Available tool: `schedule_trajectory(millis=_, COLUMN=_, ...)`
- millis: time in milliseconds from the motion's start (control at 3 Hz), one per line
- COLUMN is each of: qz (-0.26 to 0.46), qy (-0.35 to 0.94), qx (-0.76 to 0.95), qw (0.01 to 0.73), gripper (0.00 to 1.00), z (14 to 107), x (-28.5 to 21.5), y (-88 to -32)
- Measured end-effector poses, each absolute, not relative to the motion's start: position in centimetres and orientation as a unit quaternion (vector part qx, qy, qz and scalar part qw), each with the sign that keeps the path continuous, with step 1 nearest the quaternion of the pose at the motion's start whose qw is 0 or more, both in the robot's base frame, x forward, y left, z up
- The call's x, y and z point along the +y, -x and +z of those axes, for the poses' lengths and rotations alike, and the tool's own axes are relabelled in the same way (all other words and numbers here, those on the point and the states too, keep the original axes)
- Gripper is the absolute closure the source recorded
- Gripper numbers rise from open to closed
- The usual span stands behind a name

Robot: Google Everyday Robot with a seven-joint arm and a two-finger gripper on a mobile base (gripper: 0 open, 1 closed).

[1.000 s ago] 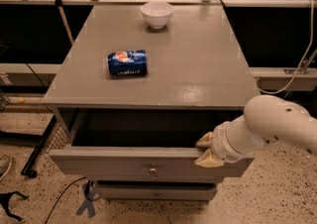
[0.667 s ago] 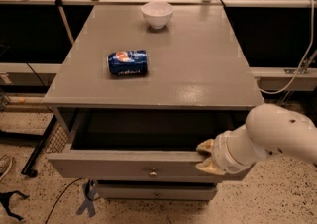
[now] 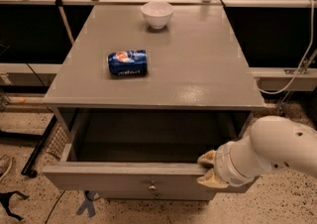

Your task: Open top drawer

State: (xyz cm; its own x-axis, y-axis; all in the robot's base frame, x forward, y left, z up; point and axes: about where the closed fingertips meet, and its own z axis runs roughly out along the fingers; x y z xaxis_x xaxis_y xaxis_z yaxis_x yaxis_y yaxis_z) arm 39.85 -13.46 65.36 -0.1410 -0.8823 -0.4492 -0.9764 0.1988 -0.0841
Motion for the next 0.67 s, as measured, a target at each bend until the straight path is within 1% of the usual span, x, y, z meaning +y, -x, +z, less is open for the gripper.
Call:
schedule_trajectory(millis=333, qz=0.121, qy=0.617, qx=0.75, qw=0.204, gripper=1.0, z=64.63, x=-13.34, y=-38.02)
schedule_trajectory(millis=667, qz=0.122, qy=0.616, qx=0.751, qw=0.204, gripper=1.0, z=65.14, x=-13.36, y=-37.73)
